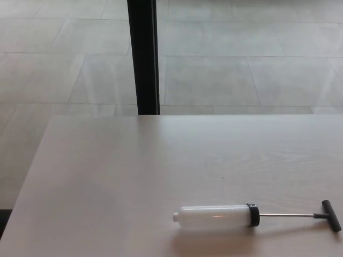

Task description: The robot uses its left hand to lift the air pump kept on the middle of the desk and use the right hand to compress the handle

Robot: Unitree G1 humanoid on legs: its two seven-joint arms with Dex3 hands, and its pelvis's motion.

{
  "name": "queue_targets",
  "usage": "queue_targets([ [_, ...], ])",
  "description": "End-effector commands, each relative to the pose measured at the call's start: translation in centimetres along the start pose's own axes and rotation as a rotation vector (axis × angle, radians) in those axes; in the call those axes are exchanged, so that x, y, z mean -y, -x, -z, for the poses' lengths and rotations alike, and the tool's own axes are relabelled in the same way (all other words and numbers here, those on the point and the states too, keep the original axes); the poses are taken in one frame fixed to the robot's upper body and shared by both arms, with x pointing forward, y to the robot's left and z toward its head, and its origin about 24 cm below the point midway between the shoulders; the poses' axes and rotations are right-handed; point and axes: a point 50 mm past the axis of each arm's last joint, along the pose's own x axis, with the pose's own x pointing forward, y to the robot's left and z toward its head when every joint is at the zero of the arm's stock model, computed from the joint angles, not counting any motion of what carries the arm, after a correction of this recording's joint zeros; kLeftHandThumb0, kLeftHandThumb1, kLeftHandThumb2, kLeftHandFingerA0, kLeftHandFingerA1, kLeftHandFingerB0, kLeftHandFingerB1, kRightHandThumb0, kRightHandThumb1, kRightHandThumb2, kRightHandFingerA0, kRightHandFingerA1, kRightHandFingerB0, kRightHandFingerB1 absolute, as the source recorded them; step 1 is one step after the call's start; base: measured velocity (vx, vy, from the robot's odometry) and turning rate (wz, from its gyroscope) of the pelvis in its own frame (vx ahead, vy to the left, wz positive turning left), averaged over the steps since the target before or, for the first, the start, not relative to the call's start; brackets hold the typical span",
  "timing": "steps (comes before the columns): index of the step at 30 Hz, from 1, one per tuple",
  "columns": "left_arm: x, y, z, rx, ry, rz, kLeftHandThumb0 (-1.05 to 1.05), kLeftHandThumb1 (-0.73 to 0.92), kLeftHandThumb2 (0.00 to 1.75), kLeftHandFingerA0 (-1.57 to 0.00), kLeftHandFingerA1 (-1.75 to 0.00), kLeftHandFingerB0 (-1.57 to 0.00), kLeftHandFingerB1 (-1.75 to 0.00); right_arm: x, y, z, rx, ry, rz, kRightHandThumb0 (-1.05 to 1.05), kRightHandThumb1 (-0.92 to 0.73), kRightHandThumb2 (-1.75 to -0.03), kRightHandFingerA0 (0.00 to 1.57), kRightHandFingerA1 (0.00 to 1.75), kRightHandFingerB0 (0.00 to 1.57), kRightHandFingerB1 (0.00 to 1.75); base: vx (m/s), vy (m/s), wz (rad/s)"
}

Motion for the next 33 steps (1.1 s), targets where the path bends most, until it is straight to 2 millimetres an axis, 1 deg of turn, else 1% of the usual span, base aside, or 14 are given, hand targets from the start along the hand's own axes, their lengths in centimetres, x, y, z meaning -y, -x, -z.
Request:
queue_targets([
  [1,-2.2,0.2,-1.8,0.101,0.164,-0.091,-0.63,0.75,0.62,-0.5,-0.51,-0.32,-0.39,2.3,0.0,-1.6,0.096,-0.173,0.056,-0.75,-0.57,-0.96,0.3,0.64,0.06,0.47,0.0,0.0,0.0],
  [5,-3.1,0.1,-3.4,0.15,0.286,-0.175,-0.65,0.6,0.96,-0.37,-0.6,-0.28,-0.53,3.6,0.2,-2.2,0.125,-0.277,0.112,-0.77,-0.73,-0.62,0.34,0.63,0.13,0.4,0.0,0.0,0.0],
  [6,-3.2,0.1,-4.1,0.173,0.316,-0.194,-0.62,0.58,0.94,-0.44,-0.72,-0.29,-0.56,4.0,0.2,-2.7,0.143,-0.301,0.129,-0.78,-0.58,-0.98,0.32,0.67,0.06,0.49,0.0,0.0,0.0],
  [10,-3.5,0.2,-8.3,0.327,0.417,-0.262,-0.61,0.74,0.62,-0.47,-0.61,-0.46,-0.48,5.9,0.0,-6.4,0.248,-0.389,0.241,-0.81,-0.76,-0.64,0.3,0.84,0.12,0.43,0.0,0.0,0.0],
  [11,-3.1,0.4,-10.9,0.412,0.432,-0.231,-0.55,0.59,0.97,-0.36,-0.59,-0.24,-0.52,6.5,0.2,-8.6,0.31,-0.399,0.254,-0.81,-0.6,-0.99,0.24,0.72,0.08,0.51,0.0,0.0,0.0],
  [15,-2.2,1.3,-15.7,0.573,0.298,-0.278,-0.64,0.71,0.61,-0.36,-0.51,-0.42,-0.43,7.1,0.7,-13.5,0.449,-0.382,0.269,-0.79,-0.62,-0.98,0.17,0.61,0.12,0.5,0.0,0.0,0.0],
  [16,-1.9,1.8,-17.1,0.62,0.287,-0.278,-0.67,0.57,0.95,-0.38,-0.59,-0.29,-0.5,6.9,0.8,-14.7,0.479,-0.388,0.266,-0.81,-0.79,-0.64,0.21,0.62,0.19,0.41,0.0,0.0,0.0],
  [18,-0.9,3.3,-20.7,0.763,0.222,-0.289,-0.65,0.68,0.62,-0.39,-0.47,-0.38,-0.39,6.6,1.6,-18.0,0.579,-0.4,0.25,-0.79,-0.61,-0.99,0.22,0.62,0.15,0.5,0.0,0.0,0.0],
  [19,-0.4,4.0,-22.1,0.818,0.194,-0.3,-0.68,0.57,0.95,-0.39,-0.58,-0.29,-0.49,6.3,2.1,-19.4,0.625,-0.371,0.227,-0.8,-0.62,-1.0,0.2,0.62,0.13,0.5,0.0,0.0,0.0],
  [20,0.2,5.1,-23.6,0.91,0.175,-0.311,-0.63,0.68,0.6,-0.42,-0.5,-0.42,-0.41,5.9,2.7,-20.9,0.681,-0.364,0.201,-0.83,-0.61,-1.0,0.22,0.67,0.13,0.5,0.0,0.0,0.0],
  [24,3.7,10.9,-29.0,1.255,0.045,-0.356,-0.72,0.68,0.61,-0.38,-0.57,-0.49,-0.39,3.9,4.8,-26.4,0.875,-0.272,0.144,-0.88,-0.81,-0.66,0.19,0.77,0.18,0.51,0.0,0.0,0.0],
  [25,4.5,12.1,-29.6,1.327,0.013,-0.32,-0.75,0.63,0.65,-0.34,-0.53,-0.46,-0.4,3.4,5.2,-27.3,0.912,-0.262,0.119,-0.93,-0.67,-0.8,0.24,0.76,0.19,0.56,0.0,0.0,0.0],
  [32,10.8,19.6,-33.2,1.62,-0.042,-0.053,-0.54,0.6,0.57,-0.37,-0.46,-0.27,-0.37,-2.0,8.2,-30.1,1.089,0.008,-0.059,-0.8,-0.89,-0.68,0.2,0.51,0.19,0.32,0.0,0.0,0.0],
  [33,12.0,21.5,-33.8,1.682,-0.104,0.005,-0.74,0.51,0.9,-0.22,-0.59,-0.13,-0.45,-3.2,8.8,-30.1,1.099,0.029,-0.124,-0.81,-0.89,-0.67,0.2,0.49,0.21,0.32,0.0,0.0,0.0],
])
